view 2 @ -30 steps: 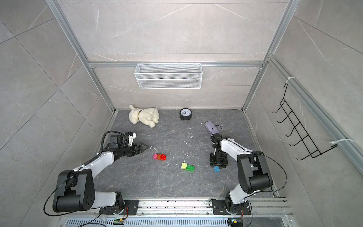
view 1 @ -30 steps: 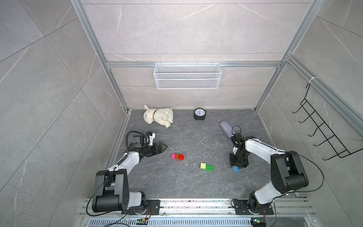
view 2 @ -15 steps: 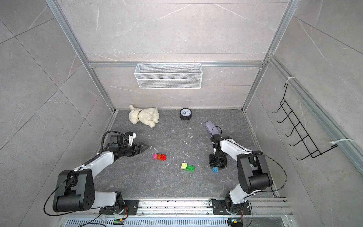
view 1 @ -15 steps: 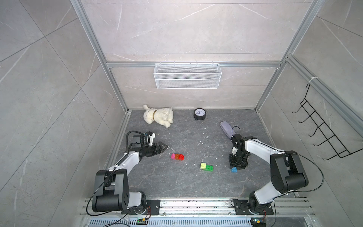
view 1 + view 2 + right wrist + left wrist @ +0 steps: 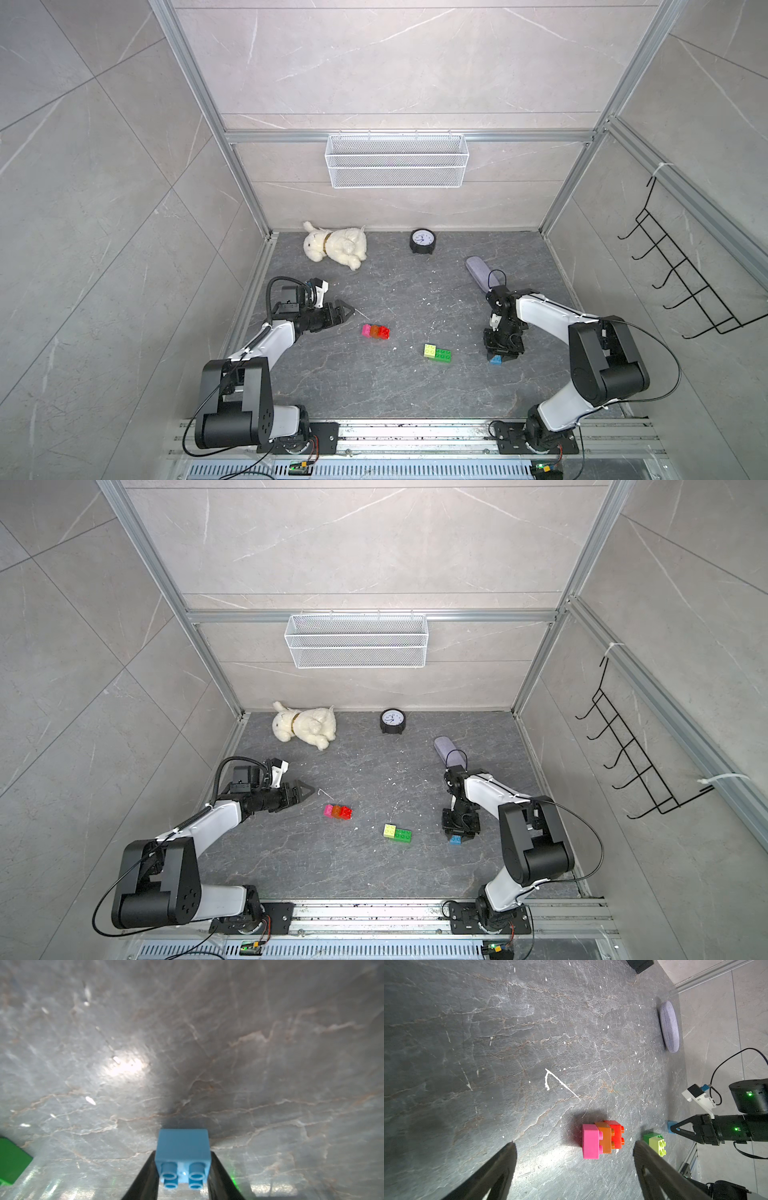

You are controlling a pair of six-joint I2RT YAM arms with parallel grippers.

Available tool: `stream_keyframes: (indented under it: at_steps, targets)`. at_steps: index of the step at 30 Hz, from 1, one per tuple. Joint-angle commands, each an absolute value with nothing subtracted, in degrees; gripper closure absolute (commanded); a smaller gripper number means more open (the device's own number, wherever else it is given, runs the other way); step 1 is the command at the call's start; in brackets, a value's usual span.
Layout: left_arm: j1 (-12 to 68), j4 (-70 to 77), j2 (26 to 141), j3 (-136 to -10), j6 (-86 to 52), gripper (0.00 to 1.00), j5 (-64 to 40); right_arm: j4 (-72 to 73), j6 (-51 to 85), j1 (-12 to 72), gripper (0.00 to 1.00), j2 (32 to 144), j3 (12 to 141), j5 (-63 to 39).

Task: Assemble the letter y with lego
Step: Pick up the lego brick from the center of the board, then assemble the lego brick with the lego brick.

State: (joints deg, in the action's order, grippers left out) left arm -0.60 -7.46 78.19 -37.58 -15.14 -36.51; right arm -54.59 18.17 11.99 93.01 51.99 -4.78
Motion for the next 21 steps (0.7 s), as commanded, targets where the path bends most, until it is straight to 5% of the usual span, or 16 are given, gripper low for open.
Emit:
stream_keyframes:
  at_steps: [1,8,21]
  targets:
    - [-0.5,-7.8,78.1,-39.6,-13.8,0.09,-37.2,-57.2,17.1,13.4,0.63,91.9,53.4,-3.3]
    - [-0.9,-9.2,77.8,-40.1,-11.9,0.09,-36.4,-57.5,9.3,22.8,0.65,88.0,62.9,-6.0]
    - [-1.1,-7.4,77.5,-39.0,-14.4,0.09,-37.7,-55.7,-30.0,37.0,0.71,89.0,66.4,-2.4]
